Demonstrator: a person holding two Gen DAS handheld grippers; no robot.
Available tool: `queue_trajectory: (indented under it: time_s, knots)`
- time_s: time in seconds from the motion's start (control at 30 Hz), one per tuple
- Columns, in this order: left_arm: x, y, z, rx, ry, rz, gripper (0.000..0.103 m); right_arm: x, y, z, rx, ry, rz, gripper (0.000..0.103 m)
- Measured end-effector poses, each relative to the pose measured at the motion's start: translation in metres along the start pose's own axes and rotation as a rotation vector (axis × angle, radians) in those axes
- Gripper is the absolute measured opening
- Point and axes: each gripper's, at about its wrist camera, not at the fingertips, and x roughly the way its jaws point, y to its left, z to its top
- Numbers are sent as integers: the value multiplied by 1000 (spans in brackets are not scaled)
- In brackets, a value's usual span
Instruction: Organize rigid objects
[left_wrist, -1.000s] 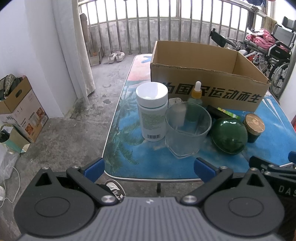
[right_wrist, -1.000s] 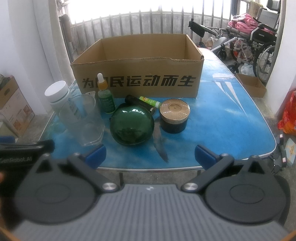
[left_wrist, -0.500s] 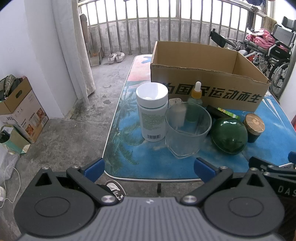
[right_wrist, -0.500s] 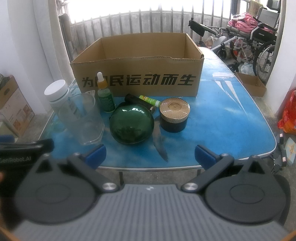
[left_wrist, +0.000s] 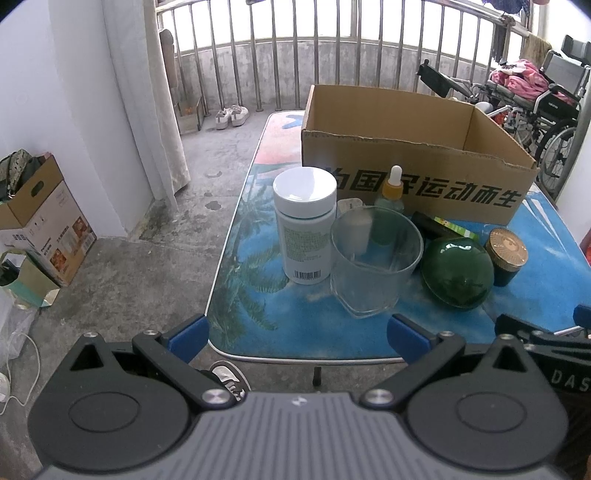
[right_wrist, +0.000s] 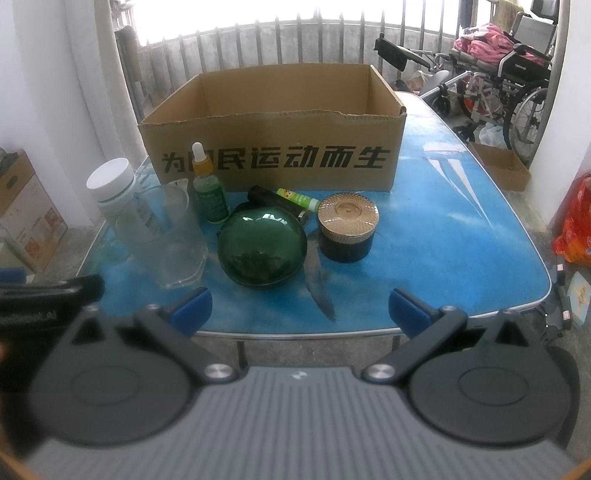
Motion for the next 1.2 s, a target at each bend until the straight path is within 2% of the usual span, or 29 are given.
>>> queue_trajectory:
  time_s: [0.6, 0.73, 0.9, 1.03, 1.2]
  knots:
    - [-1, -3, 4, 41, -62, -20, 103, 4, -1, 4, -5, 1, -19, 102]
    - [-9, -5, 6, 76, -123, -63, 103, -5, -14, 11, -2, -65, -19, 102]
    - [-15, -8, 0, 100, -208, -107, 103, -28, -37, 19, -36, -258, 31, 102]
    - [-13, -11, -10, 98, -257, -164, 103, -33, -47, 24, -70, -296, 62, 102]
    - [-2, -14, -21, 101, -284, -215, 103, -34, -41, 24, -59, -306, 186, 102]
